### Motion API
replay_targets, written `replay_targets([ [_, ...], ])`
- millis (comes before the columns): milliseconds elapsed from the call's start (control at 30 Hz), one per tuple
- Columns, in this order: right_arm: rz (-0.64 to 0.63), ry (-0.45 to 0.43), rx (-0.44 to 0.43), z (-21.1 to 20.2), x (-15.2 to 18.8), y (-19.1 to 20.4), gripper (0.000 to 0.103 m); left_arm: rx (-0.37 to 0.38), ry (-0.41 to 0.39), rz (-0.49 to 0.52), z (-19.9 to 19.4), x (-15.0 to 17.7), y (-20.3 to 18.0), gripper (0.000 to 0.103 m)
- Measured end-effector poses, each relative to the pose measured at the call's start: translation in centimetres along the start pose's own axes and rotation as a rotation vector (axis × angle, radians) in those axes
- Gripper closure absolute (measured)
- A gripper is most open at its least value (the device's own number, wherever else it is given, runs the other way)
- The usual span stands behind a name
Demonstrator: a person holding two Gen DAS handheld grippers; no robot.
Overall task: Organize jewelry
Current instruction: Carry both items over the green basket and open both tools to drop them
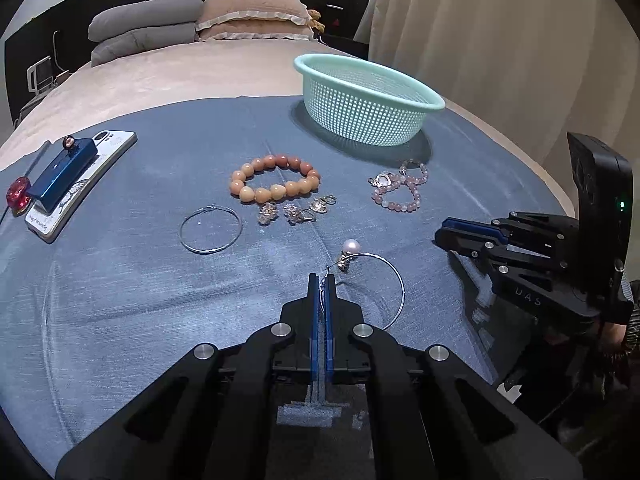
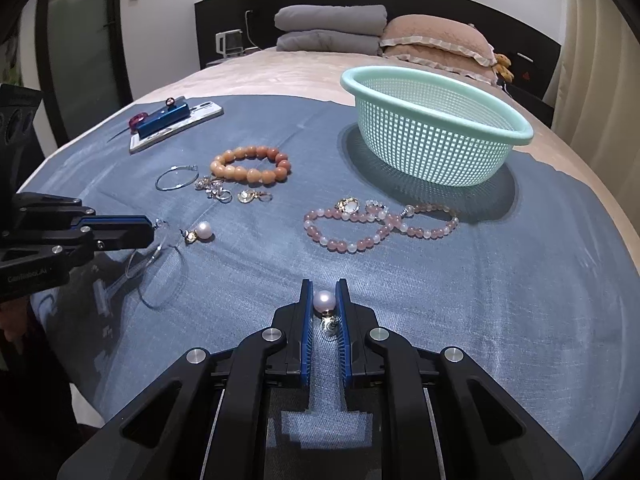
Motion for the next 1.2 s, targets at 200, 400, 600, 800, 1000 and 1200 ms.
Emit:
replay_targets([
  [200,0.027,-0.027,-0.036,-1.6,-1.2,-0.6,0.092,-0.005,0.006,-0.011,-1.2,-1.6,0.4,0.101],
  [400,0.034,-0.058,-0.066,-3.0,-3.5,-1.2,0.092,-0.007,0.011,-0.014,-1.7,-4.1,0.6,0.101],
  [600,0.035,-0.099,-0.062,-4.1,-6.9,-2.9,0.092,-0.023,-0.009,0.034,-2.5,-8.3,0.0,0.101],
  [800,0.096,-0.156,-0.033,-4.9,-10.9,-6.5,0.092,-0.025,-0.021,0.084,-1.7,-13.6,-1.0,0.101],
  [1000,0.158,-0.167,-0.005,-3.7,-13.8,-10.0,0.092,-0.010,-0.012,0.134,0.7,-18.2,-2.4,0.100],
  [1200,0.213,-0.145,0.010,-0.6,-13.6,-12.6,0.092,-0.002,0.015,0.161,4.0,-21.6,-3.3,0.100],
])
Point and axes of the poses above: each gripper's, at about its wrist camera, not at the fingertips, and z roughly the way its jaws point, y to its left, x to its underside, the point moved 1 cm from there along z, roughly the way its jaws point, and after that the axes turned 13 degrees about y, right-handed, at the moved point
